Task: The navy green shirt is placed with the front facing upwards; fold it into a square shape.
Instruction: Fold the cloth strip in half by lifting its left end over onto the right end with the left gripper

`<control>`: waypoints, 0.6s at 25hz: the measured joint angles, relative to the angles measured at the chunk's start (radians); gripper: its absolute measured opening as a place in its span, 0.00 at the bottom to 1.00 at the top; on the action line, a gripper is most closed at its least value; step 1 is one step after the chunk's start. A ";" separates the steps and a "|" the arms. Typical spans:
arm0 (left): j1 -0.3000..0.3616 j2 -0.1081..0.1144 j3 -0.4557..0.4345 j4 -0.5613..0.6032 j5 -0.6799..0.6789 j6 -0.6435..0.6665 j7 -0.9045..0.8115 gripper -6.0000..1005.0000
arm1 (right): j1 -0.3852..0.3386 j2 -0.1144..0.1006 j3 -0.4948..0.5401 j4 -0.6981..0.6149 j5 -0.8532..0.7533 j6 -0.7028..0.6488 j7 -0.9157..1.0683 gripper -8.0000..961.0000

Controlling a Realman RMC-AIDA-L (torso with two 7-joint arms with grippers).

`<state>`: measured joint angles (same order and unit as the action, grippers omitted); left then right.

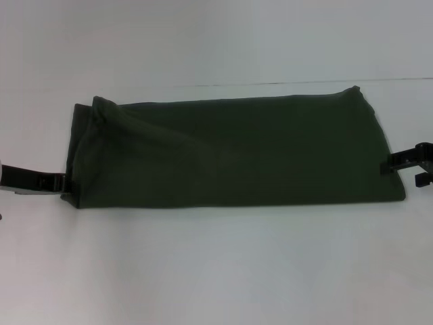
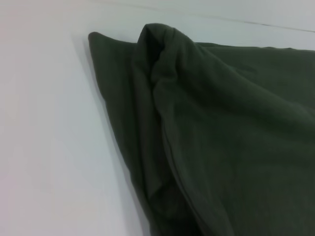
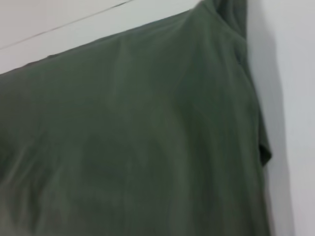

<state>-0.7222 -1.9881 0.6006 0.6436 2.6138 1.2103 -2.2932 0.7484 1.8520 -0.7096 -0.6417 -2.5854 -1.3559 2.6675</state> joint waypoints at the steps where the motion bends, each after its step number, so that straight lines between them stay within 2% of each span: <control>1: 0.000 0.000 0.000 0.000 0.000 0.000 0.000 0.01 | 0.000 0.000 -0.001 0.012 0.000 0.014 -0.003 0.98; 15: 0.000 0.000 0.002 -0.001 -0.001 0.004 0.000 0.01 | -0.011 0.032 -0.041 0.049 -0.002 0.123 -0.008 0.95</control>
<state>-0.7225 -1.9880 0.6027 0.6426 2.6132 1.2138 -2.2932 0.7372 1.8845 -0.7505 -0.5924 -2.5876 -1.2330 2.6592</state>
